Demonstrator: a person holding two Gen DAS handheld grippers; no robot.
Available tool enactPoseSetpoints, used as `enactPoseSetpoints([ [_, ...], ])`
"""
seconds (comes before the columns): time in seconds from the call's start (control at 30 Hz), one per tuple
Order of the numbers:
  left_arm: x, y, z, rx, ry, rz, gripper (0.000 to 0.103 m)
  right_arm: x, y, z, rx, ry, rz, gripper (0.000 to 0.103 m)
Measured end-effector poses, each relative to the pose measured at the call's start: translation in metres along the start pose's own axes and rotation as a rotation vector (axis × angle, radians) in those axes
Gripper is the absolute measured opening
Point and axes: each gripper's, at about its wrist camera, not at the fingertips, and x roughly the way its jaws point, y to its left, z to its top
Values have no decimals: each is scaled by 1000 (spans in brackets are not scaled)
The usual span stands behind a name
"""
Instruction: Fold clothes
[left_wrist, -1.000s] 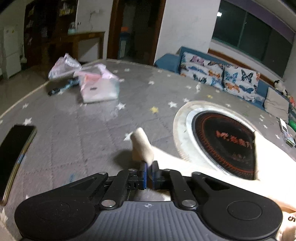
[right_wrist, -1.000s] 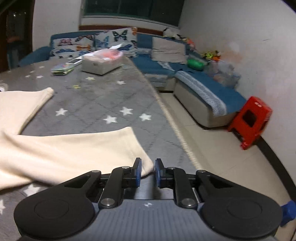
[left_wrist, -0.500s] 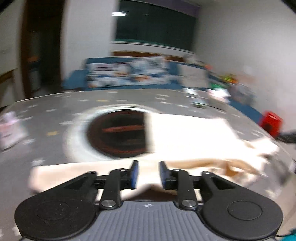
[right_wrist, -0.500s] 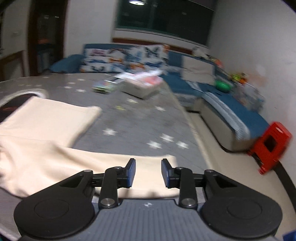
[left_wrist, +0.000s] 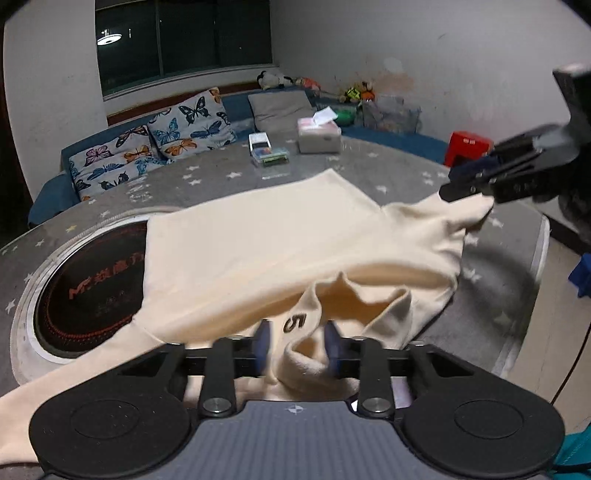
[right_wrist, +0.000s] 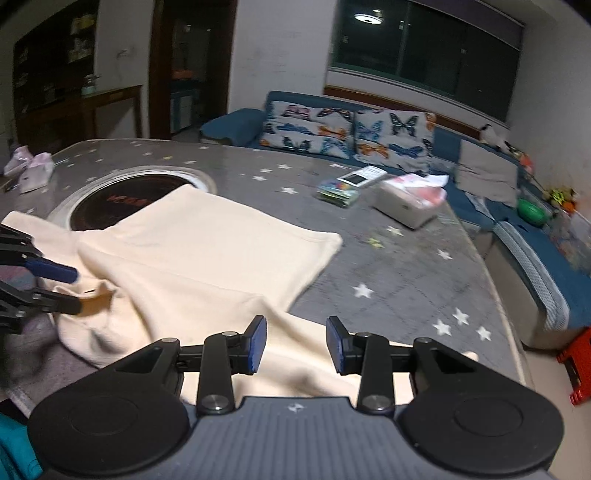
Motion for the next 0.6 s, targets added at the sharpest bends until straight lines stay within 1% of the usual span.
enactPoseSetpoints([
  [0.07,-2,0,-2,-1,-9,5,6,0,5,1,-9,-2,15,35],
  [0.13,-7,0,-3,-5,-26,9,4,1,11,3,-24,-4,31,35],
  [0.17,-10,0,-3,-8,-37,6,4,1,14,4,-32,-6,40,35],
  [0.23,-28,0,-3,-8,-79,-30,4,1,19,7,-48,-8,57,35],
  [0.3,-47,-3,-8,26,-120,-64,4,2,27,11,-72,-12,80,35],
  [0.43,-65,-7,-23,73,-106,-122,4,6,46,15,-104,-19,157,35],
  [0.5,-64,-8,-30,97,-81,-123,6,13,59,13,-121,-4,209,35],
  [0.6,-63,-3,-30,82,-69,-123,8,26,82,5,-166,40,287,35],
])
